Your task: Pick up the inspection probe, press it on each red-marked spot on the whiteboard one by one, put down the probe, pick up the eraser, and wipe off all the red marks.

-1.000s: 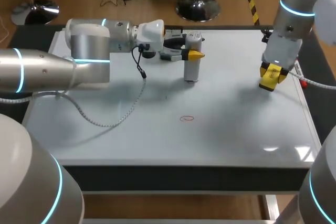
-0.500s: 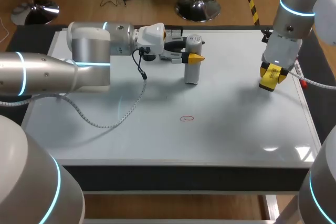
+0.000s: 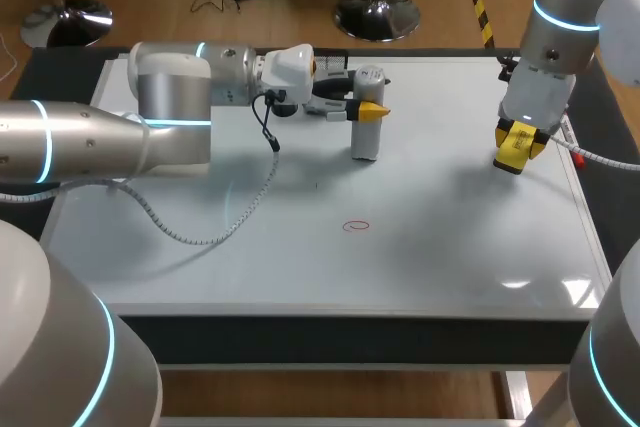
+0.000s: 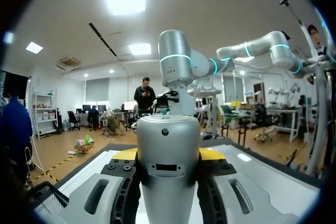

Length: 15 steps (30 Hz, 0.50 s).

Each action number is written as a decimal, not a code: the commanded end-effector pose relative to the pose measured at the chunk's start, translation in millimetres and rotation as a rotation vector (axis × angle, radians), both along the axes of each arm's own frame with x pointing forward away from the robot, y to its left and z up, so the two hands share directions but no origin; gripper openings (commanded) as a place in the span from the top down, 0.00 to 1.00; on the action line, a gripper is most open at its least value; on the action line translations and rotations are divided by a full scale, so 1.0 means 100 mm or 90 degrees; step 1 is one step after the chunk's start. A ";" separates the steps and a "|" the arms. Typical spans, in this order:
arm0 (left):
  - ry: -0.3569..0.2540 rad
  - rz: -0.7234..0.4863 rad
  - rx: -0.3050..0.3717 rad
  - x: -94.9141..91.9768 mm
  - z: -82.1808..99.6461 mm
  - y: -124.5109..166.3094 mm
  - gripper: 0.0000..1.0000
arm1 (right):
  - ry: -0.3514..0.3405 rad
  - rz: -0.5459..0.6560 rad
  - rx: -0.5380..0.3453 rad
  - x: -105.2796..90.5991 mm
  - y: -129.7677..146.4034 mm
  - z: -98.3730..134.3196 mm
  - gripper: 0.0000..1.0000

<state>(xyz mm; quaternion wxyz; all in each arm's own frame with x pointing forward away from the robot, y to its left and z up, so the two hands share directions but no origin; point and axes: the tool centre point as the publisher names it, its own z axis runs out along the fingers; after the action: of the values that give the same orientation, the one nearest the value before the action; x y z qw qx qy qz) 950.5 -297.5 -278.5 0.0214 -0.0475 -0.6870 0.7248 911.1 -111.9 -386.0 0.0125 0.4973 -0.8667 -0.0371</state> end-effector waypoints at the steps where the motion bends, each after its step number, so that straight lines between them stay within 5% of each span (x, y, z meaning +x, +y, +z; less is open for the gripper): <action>1: 0.001 -0.002 0.001 0.02 -0.01 -0.01 1.00 | 0.001 0.001 -0.002 0.01 0.00 0.01 1.00; 15: -0.001 0.008 0.002 0.06 0.24 -0.03 1.00 | 0.001 0.001 -0.002 0.01 0.00 0.01 1.00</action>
<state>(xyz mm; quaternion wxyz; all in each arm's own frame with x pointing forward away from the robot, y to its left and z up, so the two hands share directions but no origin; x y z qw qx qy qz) 957.4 -301.6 -264.8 0.0180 -0.0453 -0.6838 0.7281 911.1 -111.8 -386.1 0.0125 0.4973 -0.8667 -0.0371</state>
